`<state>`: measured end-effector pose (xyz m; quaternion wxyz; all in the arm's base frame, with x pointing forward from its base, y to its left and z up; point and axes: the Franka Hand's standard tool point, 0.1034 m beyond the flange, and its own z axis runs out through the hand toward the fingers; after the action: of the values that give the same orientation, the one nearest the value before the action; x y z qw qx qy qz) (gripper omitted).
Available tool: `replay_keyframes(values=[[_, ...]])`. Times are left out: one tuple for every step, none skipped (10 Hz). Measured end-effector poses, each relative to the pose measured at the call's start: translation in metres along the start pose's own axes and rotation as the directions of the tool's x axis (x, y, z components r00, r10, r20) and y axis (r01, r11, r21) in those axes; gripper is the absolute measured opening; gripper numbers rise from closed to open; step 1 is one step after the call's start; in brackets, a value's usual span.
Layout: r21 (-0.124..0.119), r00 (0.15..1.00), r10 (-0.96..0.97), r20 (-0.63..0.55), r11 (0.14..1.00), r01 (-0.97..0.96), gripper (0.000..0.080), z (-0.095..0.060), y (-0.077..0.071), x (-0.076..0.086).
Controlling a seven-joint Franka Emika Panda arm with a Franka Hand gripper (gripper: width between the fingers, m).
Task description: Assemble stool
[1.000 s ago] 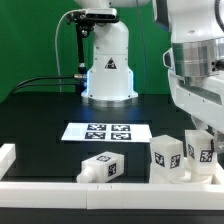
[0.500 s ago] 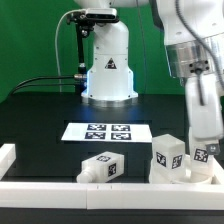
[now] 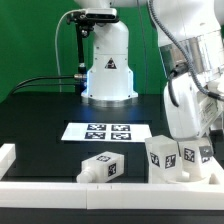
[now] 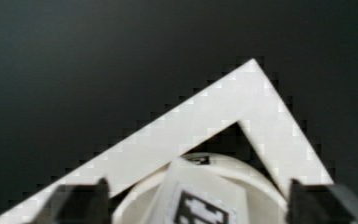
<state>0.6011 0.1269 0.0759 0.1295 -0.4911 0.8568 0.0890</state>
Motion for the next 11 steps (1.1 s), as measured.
replay_keyframes(values=[[-0.019, 0.999, -0.054, -0.002, 0.998, 0.054, 0.0587, 0.001, 0.004, 0.0], [-0.035, 0.991, -0.134, 0.002, 0.99, 0.134, 0.0636, -0.001, 0.007, -0.001], [-0.044, 0.958, -0.286, 0.016, 0.957, 0.287, 0.0636, -0.009, 0.009, -0.006], [-0.055, 0.904, -0.426, 0.037, 0.902, 0.427, 0.0647, -0.02, 0.011, -0.01], [-0.06, 0.842, -0.536, 0.054, 0.84, 0.539, 0.0649, -0.026, 0.011, -0.01], [-0.057, 0.814, -0.579, 0.053, 0.812, 0.581, 0.0649, -0.023, 0.011, -0.009], [-0.055, 0.766, -0.64, 0.056, 0.764, 0.643, 0.0649, -0.022, 0.011, -0.008], [-0.051, 0.716, -0.695, 0.06, 0.715, 0.698, 0.0649, -0.022, 0.011, -0.008], [-0.047, 0.657, -0.751, 0.064, 0.655, 0.754, 0.0649, -0.021, 0.011, -0.008], [-0.043, 0.605, -0.793, 0.067, 0.603, 0.796, 0.0649, -0.022, 0.011, -0.007], [-0.073, 0.463, -0.881, 0.092, 0.458, 0.886, 0.0649, -0.026, 0.012, -0.005]])
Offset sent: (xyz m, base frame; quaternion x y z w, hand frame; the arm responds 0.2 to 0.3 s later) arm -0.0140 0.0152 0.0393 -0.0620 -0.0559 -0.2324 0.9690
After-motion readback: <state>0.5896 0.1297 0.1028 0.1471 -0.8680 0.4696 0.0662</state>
